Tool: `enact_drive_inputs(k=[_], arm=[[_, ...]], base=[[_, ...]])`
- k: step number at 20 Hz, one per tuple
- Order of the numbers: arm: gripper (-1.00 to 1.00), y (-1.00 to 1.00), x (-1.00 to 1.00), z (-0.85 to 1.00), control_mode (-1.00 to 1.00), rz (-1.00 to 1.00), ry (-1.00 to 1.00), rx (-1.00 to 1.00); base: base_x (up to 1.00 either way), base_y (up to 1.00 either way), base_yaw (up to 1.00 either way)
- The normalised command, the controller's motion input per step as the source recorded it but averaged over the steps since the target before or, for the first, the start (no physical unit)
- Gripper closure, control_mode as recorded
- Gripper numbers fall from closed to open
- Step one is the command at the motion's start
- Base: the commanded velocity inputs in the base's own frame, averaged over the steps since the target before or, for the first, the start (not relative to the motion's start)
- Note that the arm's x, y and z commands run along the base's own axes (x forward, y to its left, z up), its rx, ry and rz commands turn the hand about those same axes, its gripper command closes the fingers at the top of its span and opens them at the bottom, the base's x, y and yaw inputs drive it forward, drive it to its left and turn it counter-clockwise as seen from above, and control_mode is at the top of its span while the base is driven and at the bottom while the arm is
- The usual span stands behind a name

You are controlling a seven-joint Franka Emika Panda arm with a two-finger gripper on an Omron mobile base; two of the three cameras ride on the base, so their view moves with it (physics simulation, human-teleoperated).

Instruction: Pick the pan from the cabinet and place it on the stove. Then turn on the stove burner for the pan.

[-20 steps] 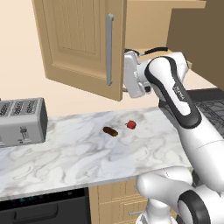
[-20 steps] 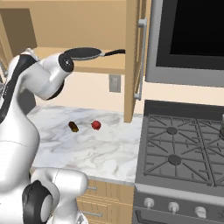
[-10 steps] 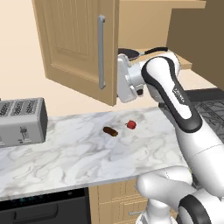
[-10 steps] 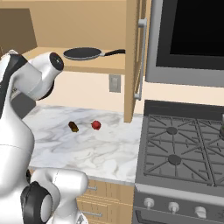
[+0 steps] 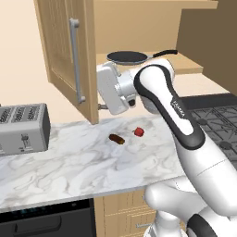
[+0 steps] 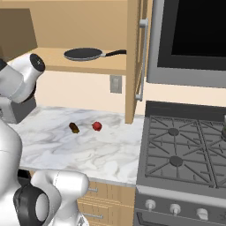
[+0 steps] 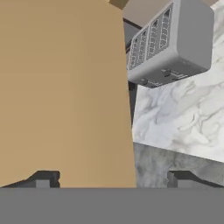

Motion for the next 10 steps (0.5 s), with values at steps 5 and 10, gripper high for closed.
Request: enact_drive_inputs(k=[5,10], arm=[[-1.0,0.7,-0.1,0.0,-1.0,0.0,0.0,0.0],[-1.0,0.52,-0.04,0.0,-1.0,-0.01,0.0,0.0]], base=[[0.0,0.0,0.0],[0.0,0.0,0.0]])
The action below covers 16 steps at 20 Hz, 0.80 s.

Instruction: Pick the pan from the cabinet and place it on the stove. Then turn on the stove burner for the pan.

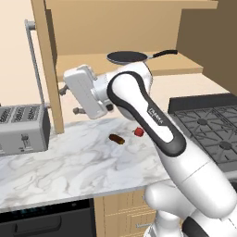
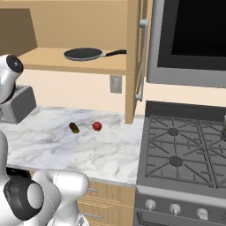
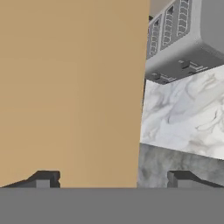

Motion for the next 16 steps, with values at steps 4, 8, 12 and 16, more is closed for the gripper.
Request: enact_drive_inputs(k=[4,8,12,16], arm=[[-1.0,0.08,-0.01,-0.02,-1.0,0.0,0.01,-0.06],[-1.0,-0.03,0.0,-0.08,-1.0,-0.02,-0.01,-0.07],[-1.0,-0.38,-0.03,0.0,-1.0,-0.24,-0.08,0.0],[-1.0,-0.62,0.0,0.0,-1.0,-0.35,-0.04,0.0]], base=[[0.0,0.0,0.0],[0.0,0.0,0.0],[0.0,0.0,0.0],[0.0,0.0,0.0]])
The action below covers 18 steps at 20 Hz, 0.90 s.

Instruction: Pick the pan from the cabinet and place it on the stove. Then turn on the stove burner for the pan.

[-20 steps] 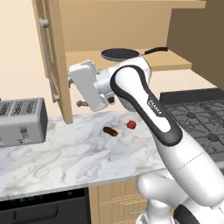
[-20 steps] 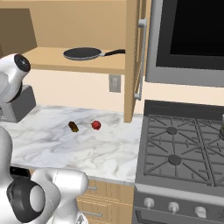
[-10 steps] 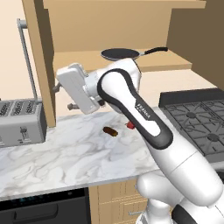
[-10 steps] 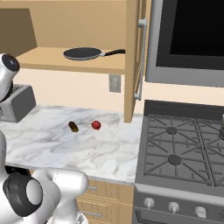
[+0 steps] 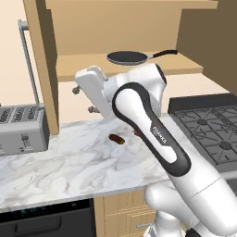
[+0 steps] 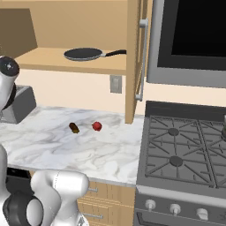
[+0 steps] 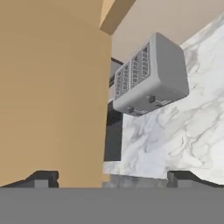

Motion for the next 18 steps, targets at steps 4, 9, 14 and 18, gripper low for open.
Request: enact_drive_inputs(k=[4,9,14,18], arm=[[-1.0,-0.63,0.0,0.0,-1.0,-0.38,-0.03,0.0],[-1.0,-0.65,0.04,0.11,-1.0,-0.38,-0.01,0.0],[-1.0,-0.74,0.07,0.22,-1.0,-0.32,0.0,0.0],[-1.0,-0.8,0.11,0.2,-1.0,-0.28,0.0,0.0]], base=[[0.0,0.0,0.0],[0.0,0.0,0.0],[0.0,0.0,0.0],[0.0,0.0,0.0]])
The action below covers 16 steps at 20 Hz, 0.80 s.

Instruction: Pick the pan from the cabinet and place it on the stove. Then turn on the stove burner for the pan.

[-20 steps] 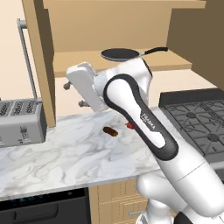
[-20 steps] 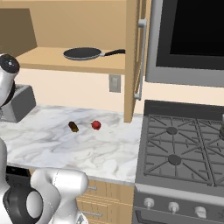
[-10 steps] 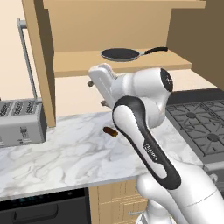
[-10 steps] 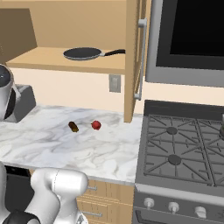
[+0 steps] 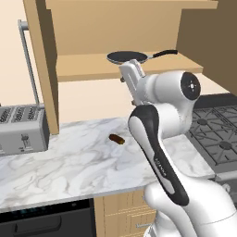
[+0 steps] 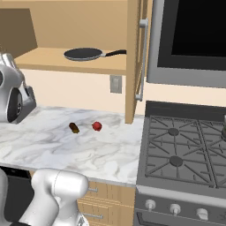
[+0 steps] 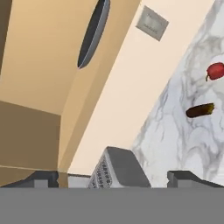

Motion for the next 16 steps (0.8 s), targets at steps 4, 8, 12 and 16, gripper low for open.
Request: enact_drive_inputs(k=[4,8,12,16], arm=[[-1.0,-0.8,0.18,0.22,-1.0,-0.26,0.0,0.0],[-1.0,-0.78,0.21,0.3,-1.0,-0.22,0.0,0.0],[-1.0,-0.75,0.17,0.3,-1.0,-0.18,0.0,0.0],[-1.0,-0.71,0.18,0.24,-1.0,-0.17,0.0,0.0]], base=[[0.0,0.0,0.0],[0.0,0.0,0.0],[0.0,0.0,0.0],[0.0,0.0,0.0]])
